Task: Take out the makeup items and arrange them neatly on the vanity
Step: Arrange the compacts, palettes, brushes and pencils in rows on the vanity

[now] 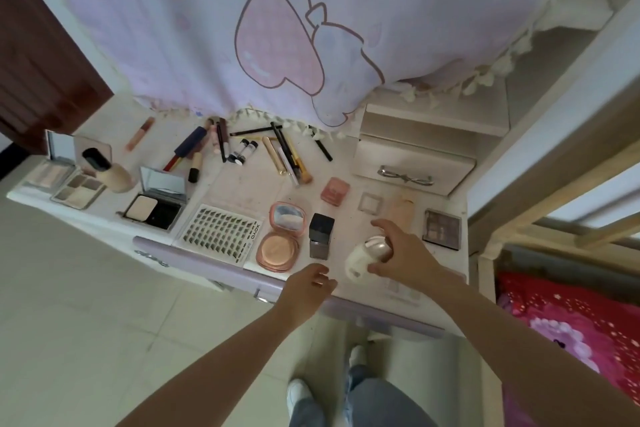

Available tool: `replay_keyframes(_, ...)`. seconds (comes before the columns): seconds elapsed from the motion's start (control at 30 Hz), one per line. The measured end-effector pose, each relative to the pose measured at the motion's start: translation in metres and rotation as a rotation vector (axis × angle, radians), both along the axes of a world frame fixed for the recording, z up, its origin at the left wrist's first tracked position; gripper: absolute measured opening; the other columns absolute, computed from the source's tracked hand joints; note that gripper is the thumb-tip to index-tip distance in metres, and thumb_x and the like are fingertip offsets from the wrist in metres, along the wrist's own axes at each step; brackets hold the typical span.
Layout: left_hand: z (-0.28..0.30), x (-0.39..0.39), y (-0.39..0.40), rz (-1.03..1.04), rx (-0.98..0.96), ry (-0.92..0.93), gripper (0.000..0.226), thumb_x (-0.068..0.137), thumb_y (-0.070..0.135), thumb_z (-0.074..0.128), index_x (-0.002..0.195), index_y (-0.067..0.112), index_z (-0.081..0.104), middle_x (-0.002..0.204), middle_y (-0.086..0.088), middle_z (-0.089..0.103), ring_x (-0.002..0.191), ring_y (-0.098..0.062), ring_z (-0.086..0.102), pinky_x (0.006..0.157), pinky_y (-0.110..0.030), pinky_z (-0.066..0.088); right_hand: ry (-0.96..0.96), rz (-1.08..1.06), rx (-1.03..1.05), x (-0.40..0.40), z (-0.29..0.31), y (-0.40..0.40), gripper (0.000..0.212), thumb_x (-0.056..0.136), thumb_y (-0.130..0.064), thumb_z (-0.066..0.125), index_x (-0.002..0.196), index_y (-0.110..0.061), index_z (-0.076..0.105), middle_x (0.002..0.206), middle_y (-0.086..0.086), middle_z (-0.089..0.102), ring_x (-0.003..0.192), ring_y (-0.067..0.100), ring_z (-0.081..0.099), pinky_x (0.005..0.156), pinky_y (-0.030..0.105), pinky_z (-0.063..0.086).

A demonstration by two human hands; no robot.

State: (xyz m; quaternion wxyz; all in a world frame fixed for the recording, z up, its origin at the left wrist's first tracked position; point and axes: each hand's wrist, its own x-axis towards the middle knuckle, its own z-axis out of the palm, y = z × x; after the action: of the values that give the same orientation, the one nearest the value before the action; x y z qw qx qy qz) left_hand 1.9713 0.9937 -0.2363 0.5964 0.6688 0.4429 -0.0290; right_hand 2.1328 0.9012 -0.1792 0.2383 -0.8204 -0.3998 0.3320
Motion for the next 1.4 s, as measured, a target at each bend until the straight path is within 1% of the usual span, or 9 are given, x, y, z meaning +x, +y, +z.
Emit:
replay_keyframes(0.1,-0.016,-0.016,0.002,-0.402,0.594,0.203,0.038,0.096,0.025,0.044,0.131,0.013,0.046,0.135,-0.001,0.049,0.125,-0.014,0.044,0.101,-0.017,0.031,-0.276,0.147,-0.113,-0.001,-0.009,0.016,0.065,0.079,-0.013,0.061,0.137,-0.017,0.030,0.105,0.012,0.063,0.094,0.027,0.060,0.080,0.031,0.047)
replay_keyframes(0.27,-0.030,-0.025,0.002,-0.647,0.780,0.300,0.045,0.099,0.024,0.035,0.142,0.013,0.029,0.155,-0.002,0.017,0.145,-0.017,0.009,0.116,-0.026,0.010,-0.363,0.219,-0.197,-0.008,-0.025,0.029,0.058,0.084,-0.013,0.055,0.135,-0.016,0.029,0.114,0.013,0.059,0.105,0.029,0.056,0.087,0.036,0.047)
replay_keyframes(0.7,-0.046,-0.032,0.004,-0.809,0.881,0.339,0.060,0.095,0.014,0.042,0.146,0.003,0.013,0.156,-0.015,0.003,0.145,-0.029,0.001,0.118,-0.037,0.007,-0.226,0.127,-0.106,-0.007,-0.035,0.012,0.089,0.077,-0.024,0.071,0.146,-0.022,0.015,0.128,0.006,0.052,0.118,0.022,0.049,0.097,0.028,0.037)
replay_keyframes(0.87,-0.053,-0.036,0.005,-0.860,0.930,0.330,0.059,0.095,0.008,0.038,0.146,0.000,0.009,0.155,-0.018,0.000,0.145,-0.031,-0.001,0.118,-0.038,0.004,-0.295,-0.008,-0.135,0.009,-0.043,-0.028,0.075,0.079,-0.027,0.069,0.141,-0.018,0.028,0.131,0.004,0.051,0.121,0.020,0.045,0.099,0.028,0.035)
replay_keyframes(0.97,-0.055,-0.037,0.006,-0.852,0.931,0.327,0.060,0.094,0.004,0.036,0.146,-0.001,0.007,0.155,-0.019,-0.001,0.145,-0.031,-0.002,0.118,-0.037,0.003,-0.483,0.155,-0.344,0.016,-0.049,-0.048,0.066,0.084,-0.033,0.061,0.139,-0.017,0.031,0.140,0.004,0.041,0.130,0.020,0.034,0.108,0.028,0.028)
replay_keyframes(1.1,-0.052,-0.035,0.004,-0.847,0.929,0.341,0.059,0.093,0.001,0.031,0.146,0.000,0.006,0.155,-0.018,-0.003,0.144,-0.030,-0.005,0.118,-0.034,-0.001,-0.611,0.296,-0.472,0.021,-0.060,-0.050,0.076,0.077,-0.047,0.063,0.138,-0.022,0.027,0.144,0.004,0.030,0.134,0.023,0.027,0.109,0.035,0.026)
replay_keyframes(1.23,-0.051,-0.032,0.002,-0.802,0.877,0.383,0.059,0.094,0.007,0.034,0.147,0.003,0.006,0.156,-0.013,-0.004,0.145,-0.026,-0.005,0.117,-0.031,-0.001,-0.626,0.400,-0.416,0.030,-0.073,-0.044,0.068,0.074,-0.050,0.063,0.129,-0.023,0.034,0.129,0.000,0.045,0.121,0.021,0.043,0.103,0.032,0.032)
replay_keyframes(1.3,-0.047,-0.030,-0.002,-0.760,0.839,0.398,0.060,0.095,0.013,0.038,0.147,0.007,0.009,0.157,-0.011,-0.001,0.145,-0.024,-0.004,0.118,-0.031,0.002,-0.585,0.443,-0.320,0.037,-0.077,-0.045,0.066,0.073,-0.049,0.063,0.127,-0.022,0.039,0.122,0.000,0.051,0.115,0.019,0.048,0.101,0.030,0.034)
replay_keyframes(1.4,-0.036,-0.024,-0.019,-0.597,0.762,0.297,0.058,0.097,0.029,0.040,0.147,0.013,0.016,0.156,-0.005,0.010,0.145,-0.019,0.007,0.117,-0.029,0.011,-0.304,0.418,-0.188,0.046,-0.075,-0.048,0.074,0.063,-0.051,0.067,0.126,-0.020,0.045,0.116,-0.001,0.055,0.111,0.017,0.051,0.099,0.030,0.043)
